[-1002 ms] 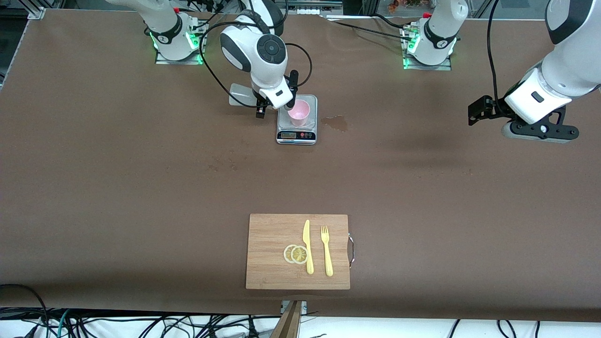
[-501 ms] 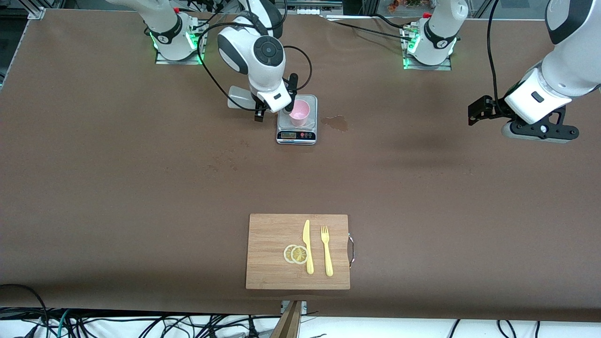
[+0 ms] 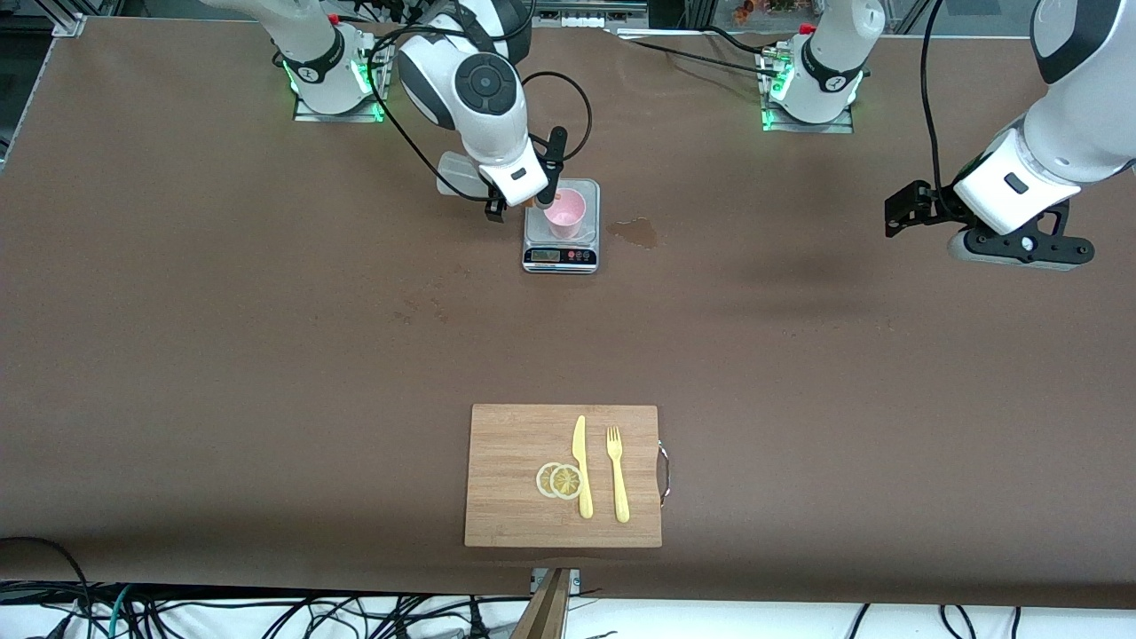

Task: Add sauce to pink cup with both arms
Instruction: 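Move the bottle with the right gripper away from the cup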

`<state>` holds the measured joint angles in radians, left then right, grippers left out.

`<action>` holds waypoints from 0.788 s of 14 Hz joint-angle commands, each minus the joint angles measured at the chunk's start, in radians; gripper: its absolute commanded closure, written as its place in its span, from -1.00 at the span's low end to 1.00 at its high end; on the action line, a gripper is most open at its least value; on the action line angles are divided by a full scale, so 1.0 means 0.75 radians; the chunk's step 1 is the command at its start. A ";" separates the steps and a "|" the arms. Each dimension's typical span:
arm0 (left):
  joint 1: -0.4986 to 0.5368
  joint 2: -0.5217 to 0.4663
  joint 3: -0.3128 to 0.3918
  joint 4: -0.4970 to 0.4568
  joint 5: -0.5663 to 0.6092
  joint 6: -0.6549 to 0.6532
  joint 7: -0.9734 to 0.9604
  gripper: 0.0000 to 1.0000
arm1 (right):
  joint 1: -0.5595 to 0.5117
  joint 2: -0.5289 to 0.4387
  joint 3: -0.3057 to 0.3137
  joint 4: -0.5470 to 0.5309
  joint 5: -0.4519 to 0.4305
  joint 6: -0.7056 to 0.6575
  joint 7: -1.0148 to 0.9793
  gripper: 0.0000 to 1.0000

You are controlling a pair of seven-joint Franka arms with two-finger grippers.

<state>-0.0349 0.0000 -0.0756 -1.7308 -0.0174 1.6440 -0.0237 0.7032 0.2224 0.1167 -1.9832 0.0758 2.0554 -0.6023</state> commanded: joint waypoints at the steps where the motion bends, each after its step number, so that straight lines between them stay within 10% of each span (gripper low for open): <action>1: -0.001 0.002 0.003 0.015 -0.005 -0.010 0.019 -1.00 | -0.052 -0.057 0.018 0.004 0.060 -0.024 -0.066 0.91; 11: -0.001 0.002 0.003 0.015 -0.005 -0.008 0.023 -1.00 | -0.497 -0.184 0.022 0.014 0.722 -0.033 -0.793 0.91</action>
<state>-0.0349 0.0000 -0.0761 -1.7308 -0.0174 1.6440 -0.0237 0.4183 0.1201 0.1172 -1.9745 0.5221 2.0533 -1.0818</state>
